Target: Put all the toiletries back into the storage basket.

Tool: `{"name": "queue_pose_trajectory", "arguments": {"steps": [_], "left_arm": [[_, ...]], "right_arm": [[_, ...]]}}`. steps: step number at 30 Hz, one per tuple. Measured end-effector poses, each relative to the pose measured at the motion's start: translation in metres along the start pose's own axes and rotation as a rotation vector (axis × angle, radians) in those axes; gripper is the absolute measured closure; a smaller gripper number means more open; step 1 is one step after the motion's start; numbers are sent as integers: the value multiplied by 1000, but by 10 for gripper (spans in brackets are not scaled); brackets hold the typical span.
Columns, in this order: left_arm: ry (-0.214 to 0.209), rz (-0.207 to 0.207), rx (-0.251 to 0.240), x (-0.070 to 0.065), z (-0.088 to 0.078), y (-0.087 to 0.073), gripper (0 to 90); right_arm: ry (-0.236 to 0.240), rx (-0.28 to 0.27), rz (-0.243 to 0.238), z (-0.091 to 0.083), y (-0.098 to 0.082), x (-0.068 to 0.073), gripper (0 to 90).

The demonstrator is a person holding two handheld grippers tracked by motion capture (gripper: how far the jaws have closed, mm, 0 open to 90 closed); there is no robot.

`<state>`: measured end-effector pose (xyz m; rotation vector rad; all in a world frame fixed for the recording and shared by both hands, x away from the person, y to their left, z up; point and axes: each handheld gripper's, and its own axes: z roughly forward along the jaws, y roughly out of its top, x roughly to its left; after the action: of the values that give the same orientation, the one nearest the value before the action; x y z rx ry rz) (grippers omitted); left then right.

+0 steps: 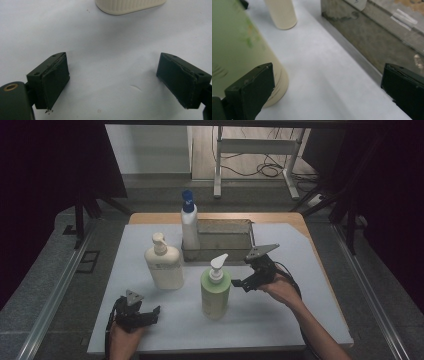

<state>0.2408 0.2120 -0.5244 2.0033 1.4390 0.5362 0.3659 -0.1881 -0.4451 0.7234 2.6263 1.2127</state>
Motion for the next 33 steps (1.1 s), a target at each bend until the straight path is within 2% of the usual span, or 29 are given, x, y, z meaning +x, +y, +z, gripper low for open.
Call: {"name": "queue_pose_trajectory", "arguments": {"steps": [11, 18, 24, 33], "left_arm": [[1, 0, -1, 0, 0, 0, 105], [1, 0, -1, 0, 0, 0, 105], [1, 0, -1, 0, 0, 0, 105], [0, 0, -1, 0, 0, 0, 105]], "right_arm": [[52, 8, -18, -5, -21, 20, 0], [88, -10, -24, -7, -28, 32, 0], [116, -18, -43, -6, -28, 44, 0], [151, -25, -84, -4, -17, 61, 0]]}}
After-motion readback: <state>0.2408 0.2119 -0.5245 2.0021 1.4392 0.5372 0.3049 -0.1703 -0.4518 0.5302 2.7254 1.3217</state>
